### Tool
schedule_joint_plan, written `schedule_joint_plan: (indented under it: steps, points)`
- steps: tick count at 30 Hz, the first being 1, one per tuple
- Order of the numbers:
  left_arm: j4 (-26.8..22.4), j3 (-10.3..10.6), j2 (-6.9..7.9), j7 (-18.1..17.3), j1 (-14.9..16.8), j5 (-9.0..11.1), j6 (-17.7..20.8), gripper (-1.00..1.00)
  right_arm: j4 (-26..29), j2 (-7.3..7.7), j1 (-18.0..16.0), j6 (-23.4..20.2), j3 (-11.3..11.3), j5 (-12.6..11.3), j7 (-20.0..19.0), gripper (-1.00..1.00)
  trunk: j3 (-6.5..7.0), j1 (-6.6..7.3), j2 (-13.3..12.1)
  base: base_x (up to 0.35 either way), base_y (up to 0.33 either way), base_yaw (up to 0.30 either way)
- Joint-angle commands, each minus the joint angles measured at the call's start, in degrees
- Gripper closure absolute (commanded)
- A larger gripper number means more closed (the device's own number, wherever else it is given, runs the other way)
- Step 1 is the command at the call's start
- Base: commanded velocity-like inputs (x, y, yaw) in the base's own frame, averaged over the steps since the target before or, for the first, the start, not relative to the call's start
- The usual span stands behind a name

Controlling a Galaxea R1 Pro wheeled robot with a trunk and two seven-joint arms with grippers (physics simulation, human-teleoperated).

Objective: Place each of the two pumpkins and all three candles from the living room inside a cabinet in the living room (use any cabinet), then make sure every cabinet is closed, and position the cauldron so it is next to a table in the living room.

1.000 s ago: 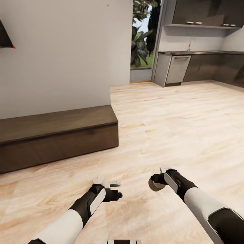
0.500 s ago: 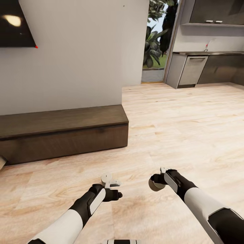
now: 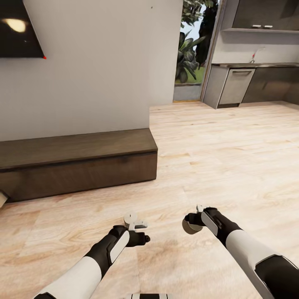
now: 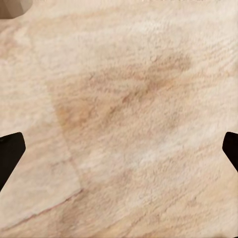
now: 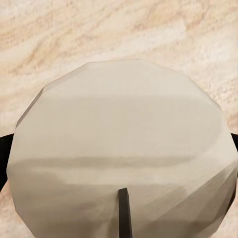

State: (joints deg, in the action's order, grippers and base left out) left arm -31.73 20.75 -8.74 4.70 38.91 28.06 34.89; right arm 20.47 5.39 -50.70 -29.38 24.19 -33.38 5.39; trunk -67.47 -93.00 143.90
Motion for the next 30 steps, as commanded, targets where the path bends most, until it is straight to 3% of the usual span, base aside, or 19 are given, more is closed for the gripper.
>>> schedule_joint_plan:
  steps: [1, 9, 10, 11, 12, 14, 15, 16, 18, 23, 30]
  points:
    - [-0.1, 0.26, 0.03, 0.49, 0.03, 0.59, 0.18, -1.0, 0.16, 0.06, -0.02, -0.23, 0.42, -0.63, 0.5, 1.0, -0.05, 0.01, 0.02, 0.0, 0.0, 0.0]
    - [-0.36, 0.24, 0.09, 0.57, 0.04, 0.51, 0.25, -1.0, 0.5, 0.23, -0.02, -0.3, 0.21, -0.71, 0.42, 1.0, -0.05, 0.01, 0.02, 0.0, 0.0, 0.0]
    - [-0.27, 0.19, 0.13, 0.57, 0.51, 0.5, 0.44, -1.0, 3.86, 1.52, -0.02, -0.91, -0.3, -0.75, 0.45, 1.0, -0.05, 0.01, 0.02, 0.0, 0.0, 0.0]
    - [-0.23, 0.19, 0.15, 0.57, 0.68, 0.5, 0.46, -1.0, 4.49, 1.72, -0.02, -1.23, -0.51, -0.76, 0.46, 1.0, -0.05, 0.01, 0.02, 0.0, 0.0, 0.0]
    - [-0.15, 0.17, 0.17, 0.58, 1.0, 0.5, 0.49, -1.0, 5.7, 2.07, -0.02, -2.23, -1.09, -0.8, 0.44, 1.0, -0.05, 0.01, 0.02, 0.0, 0.0, 0.0]
    - [-0.02, -0.01, 0.33, 0.68, 2.21, 0.5, 0.57, -1.0, 9.7, 2.76, -0.02, -7.0, -4.95, -0.81, 0.42, 1.0, -0.05, 0.01, 0.02, 0.0, 0.0, 0.0]
    - [-0.02, -0.06, 0.4, 0.8, 2.58, 0.5, 0.58, -1.0, 10.41, 2.8, -0.02, -7.86, -5.81, -0.79, 0.44, 1.0, -0.05, 0.01, 0.02, 0.0, 0.0, 0.0]
    - [-0.01, -0.24, 0.56, 1.8, 4.05, 0.5, 0.64, -1.0, 12.62, 2.88, -0.02, -10.4, -8.29, -0.68, 0.47, 1.0, -0.05, 0.01, 0.02, 0.0, 0.0, 0.0]
    - [0.03, -0.41, 0.63, 4.16, 5.65, 0.54, 0.72, -1.0, 15.6, 2.93, -0.02, -13.19, -10.1, -0.6, 0.49, 1.0, -0.05, 0.01, 0.02, 0.0, 0.0, 0.0]
    - [0.11, -0.53, 0.69, 8.1, 6.87, 0.58, 0.78, -1.0, 21.72, 2.97, -0.02, -18.82, -11.21, -0.56, 0.5, 1.0, -0.05, 0.01, 0.02, 0.0, 0.0, 0.0]
    - [4.79, -1.35, 0.9, 9.86, 12.49, 0.51, 0.24, -1.0, 32.47, 2.98, -0.02, -28.25, -11.43, -0.55, 0.5, 1.0, -0.05, 0.01, 0.02, 0.0, 0.0, 0.0]
